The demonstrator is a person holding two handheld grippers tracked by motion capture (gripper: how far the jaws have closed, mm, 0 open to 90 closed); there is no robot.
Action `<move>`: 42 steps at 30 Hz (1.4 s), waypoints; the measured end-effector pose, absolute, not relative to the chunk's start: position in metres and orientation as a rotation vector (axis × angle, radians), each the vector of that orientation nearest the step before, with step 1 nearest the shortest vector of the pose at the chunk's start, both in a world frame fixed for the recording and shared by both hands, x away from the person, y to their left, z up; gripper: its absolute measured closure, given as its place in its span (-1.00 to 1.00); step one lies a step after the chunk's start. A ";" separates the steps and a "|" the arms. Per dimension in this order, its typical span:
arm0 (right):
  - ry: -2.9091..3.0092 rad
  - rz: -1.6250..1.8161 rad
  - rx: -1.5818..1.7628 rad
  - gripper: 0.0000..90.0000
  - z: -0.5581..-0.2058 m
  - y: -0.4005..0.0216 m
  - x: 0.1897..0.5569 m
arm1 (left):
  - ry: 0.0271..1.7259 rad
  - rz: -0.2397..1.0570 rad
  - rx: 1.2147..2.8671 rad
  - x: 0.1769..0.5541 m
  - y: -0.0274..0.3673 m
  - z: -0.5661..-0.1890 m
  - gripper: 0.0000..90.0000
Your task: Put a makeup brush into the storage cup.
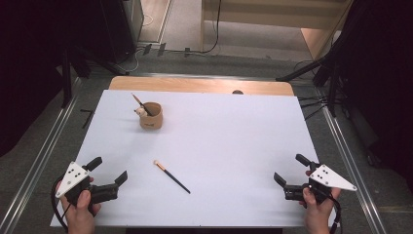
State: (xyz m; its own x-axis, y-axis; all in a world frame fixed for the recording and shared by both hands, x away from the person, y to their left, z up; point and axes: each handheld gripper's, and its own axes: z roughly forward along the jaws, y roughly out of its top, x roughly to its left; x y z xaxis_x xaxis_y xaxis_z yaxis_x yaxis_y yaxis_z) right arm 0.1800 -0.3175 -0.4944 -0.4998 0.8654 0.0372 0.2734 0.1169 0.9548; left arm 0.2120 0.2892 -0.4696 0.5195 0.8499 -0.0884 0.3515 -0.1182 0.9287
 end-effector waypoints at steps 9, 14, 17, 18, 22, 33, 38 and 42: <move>1.844 1.398 1.106 -1.00 -0.494 -0.319 0.178 | 1.021 0.584 1.702 0.212 0.285 -0.469 -1.00; 1.836 1.404 1.109 -1.00 -0.494 -0.320 0.178 | 1.009 0.576 1.705 0.214 0.279 -0.469 -1.00; 1.840 1.400 1.105 -1.00 -0.494 -0.320 0.177 | 0.993 0.573 1.706 0.216 0.275 -0.467 -1.00; 1.840 1.400 1.104 -1.00 -0.494 -0.320 0.177 | 0.989 0.567 1.707 0.217 0.273 -0.466 -1.00; 1.839 1.403 1.110 -1.00 -0.494 -0.320 0.178 | 0.970 0.553 1.716 0.221 0.265 -0.464 -1.00; 1.840 1.403 1.107 -1.00 -0.494 -0.319 0.177 | 0.910 0.495 1.748 0.238 0.242 -0.455 -1.00; 1.847 1.402 1.108 -1.00 -0.494 -0.318 0.177 | 0.881 0.474 1.766 0.247 0.228 -0.452 -1.00; 1.848 1.403 1.106 -1.00 -0.495 -0.318 0.178 | 0.870 0.456 1.771 0.252 0.220 -0.452 -1.00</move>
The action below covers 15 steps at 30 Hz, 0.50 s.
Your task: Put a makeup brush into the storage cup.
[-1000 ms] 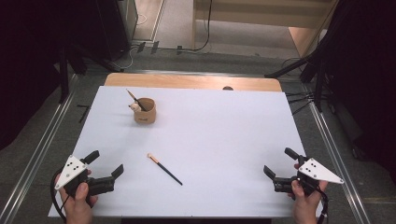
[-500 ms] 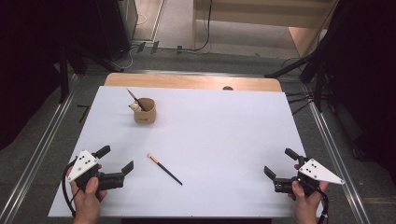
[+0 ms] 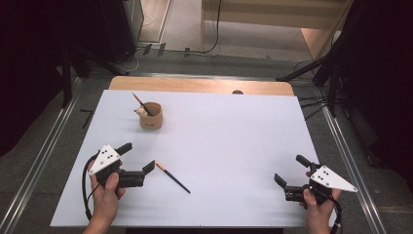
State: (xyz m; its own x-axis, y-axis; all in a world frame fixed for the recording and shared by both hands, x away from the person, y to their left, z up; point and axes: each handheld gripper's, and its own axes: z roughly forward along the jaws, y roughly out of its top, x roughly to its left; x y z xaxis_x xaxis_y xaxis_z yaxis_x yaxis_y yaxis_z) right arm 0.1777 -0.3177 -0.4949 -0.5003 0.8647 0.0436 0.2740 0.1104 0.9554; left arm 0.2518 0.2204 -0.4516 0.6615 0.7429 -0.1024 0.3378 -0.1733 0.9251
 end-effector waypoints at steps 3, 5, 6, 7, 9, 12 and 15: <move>1.851 1.402 1.106 -1.00 -0.495 -0.317 0.178 | 0.866 0.439 1.781 0.256 0.216 -0.451 -1.00; 1.850 1.403 1.105 -1.00 -0.495 -0.317 0.178 | 0.854 0.413 1.795 0.260 0.214 -0.450 -1.00; 1.850 1.403 1.106 -1.00 -0.495 -0.317 0.178 | 0.849 0.409 1.804 0.261 0.212 -0.449 -1.00; 1.850 1.403 1.107 -1.00 -0.495 -0.317 0.178 | 0.842 0.401 1.809 0.263 0.210 -0.448 -1.00; 1.852 1.403 1.105 -1.00 -0.495 -0.317 0.178 | 0.835 0.391 1.821 0.266 0.207 -0.446 -1.00; 1.852 1.404 1.105 -1.00 -0.495 -0.317 0.178 | 0.823 0.381 1.853 0.270 0.202 -0.445 -1.00; 1.855 1.406 1.105 -1.00 -0.495 -0.317 0.178 | 0.813 0.364 1.894 0.275 0.197 -0.444 -1.00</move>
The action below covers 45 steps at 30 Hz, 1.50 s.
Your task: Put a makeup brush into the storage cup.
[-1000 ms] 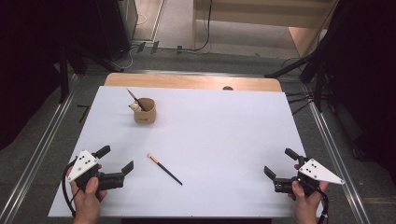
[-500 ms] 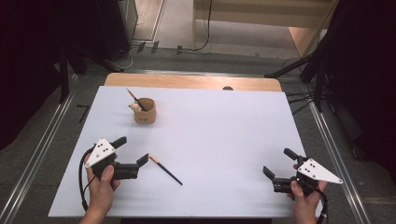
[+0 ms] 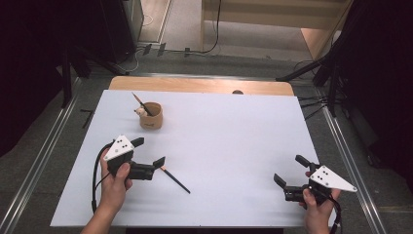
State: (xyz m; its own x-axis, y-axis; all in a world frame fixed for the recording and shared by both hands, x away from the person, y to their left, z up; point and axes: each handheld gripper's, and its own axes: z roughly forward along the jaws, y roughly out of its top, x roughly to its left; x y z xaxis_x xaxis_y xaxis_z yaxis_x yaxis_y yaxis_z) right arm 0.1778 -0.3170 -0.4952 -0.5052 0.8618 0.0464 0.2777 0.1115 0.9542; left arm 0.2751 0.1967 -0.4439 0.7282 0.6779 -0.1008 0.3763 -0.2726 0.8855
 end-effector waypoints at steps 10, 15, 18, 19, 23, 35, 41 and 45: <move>1.858 1.404 1.105 -1.00 -0.496 -0.316 0.179 | 0.746 0.311 2.103 0.288 0.177 -0.443 -1.00; 1.861 1.403 1.103 -1.00 -0.496 -0.316 0.179 | 0.717 0.299 2.216 0.293 0.167 -0.445 -1.00; 1.859 1.402 1.102 -1.00 -0.496 -0.316 0.179 | 0.702 0.273 2.275 0.296 0.163 -0.446 -1.00; 1.860 1.402 1.102 -1.00 -0.496 -0.316 0.179 | 0.701 0.265 2.291 0.296 0.161 -0.447 -1.00; 1.861 1.401 1.104 -1.00 -0.496 -0.316 0.179 | 0.670 0.222 2.349 0.300 0.157 -0.449 -1.00; 1.862 1.400 1.106 -1.00 -0.496 -0.316 0.179 | 0.564 0.132 2.521 0.307 0.144 -0.452 -0.97; 1.863 1.400 1.104 -1.00 -0.496 -0.316 0.179 | 0.515 0.101 2.574 0.308 0.141 -0.453 -0.90; 1.864 1.399 1.106 -1.00 -0.496 -0.316 0.179 | 0.499 0.089 2.619 0.309 0.140 -0.453 -0.73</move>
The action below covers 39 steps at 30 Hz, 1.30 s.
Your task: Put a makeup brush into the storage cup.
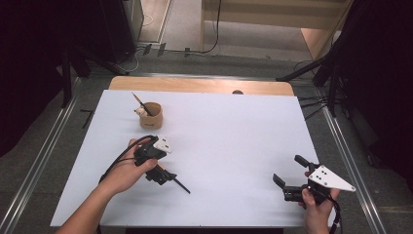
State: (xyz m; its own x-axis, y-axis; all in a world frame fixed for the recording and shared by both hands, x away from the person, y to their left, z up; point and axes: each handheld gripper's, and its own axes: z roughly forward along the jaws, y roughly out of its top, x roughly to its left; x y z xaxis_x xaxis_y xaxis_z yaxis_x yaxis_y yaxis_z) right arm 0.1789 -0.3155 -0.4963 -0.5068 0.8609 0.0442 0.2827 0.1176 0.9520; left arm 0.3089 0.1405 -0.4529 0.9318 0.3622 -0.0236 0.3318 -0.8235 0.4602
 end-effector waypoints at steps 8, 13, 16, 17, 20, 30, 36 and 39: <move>1.868 1.397 1.106 -1.00 -0.497 -0.316 0.179 | 0.390 0.030 2.717 0.307 0.136 -0.457 -0.62; 1.866 1.397 1.107 -1.00 -0.497 -0.316 0.179 | 0.365 0.008 2.757 0.306 0.133 -0.462 -0.56; 1.868 1.397 1.107 -1.00 -0.497 -0.316 0.179 | 0.373 -0.025 2.778 0.305 0.133 -0.465 -0.67; 1.868 1.397 1.107 -1.00 -0.497 -0.316 0.179 | 0.363 -0.031 2.777 0.304 0.132 -0.466 -0.70; 1.870 1.397 1.106 -1.00 -0.497 -0.315 0.180 | 0.353 0.002 2.818 0.303 0.130 -0.470 -0.68; 1.869 1.396 1.107 -1.00 -0.498 -0.315 0.180 | 0.342 0.082 2.855 0.303 0.126 -0.474 -0.21; 1.868 1.397 1.107 -1.00 -0.498 -0.315 0.180 | 0.353 0.061 2.856 0.304 0.125 -0.471 0.48; 1.869 1.397 1.111 -1.00 -0.498 -0.315 0.180 | 0.371 0.047 2.858 0.306 0.126 -0.471 0.80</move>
State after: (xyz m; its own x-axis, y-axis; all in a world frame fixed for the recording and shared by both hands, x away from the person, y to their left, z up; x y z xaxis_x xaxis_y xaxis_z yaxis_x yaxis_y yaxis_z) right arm 0.1801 -0.3149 -0.4978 -0.5067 0.8609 0.0469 0.2887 0.1182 0.9501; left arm 0.3064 0.1257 -0.4714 0.9669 0.2550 -0.0013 0.2467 -0.9340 0.2584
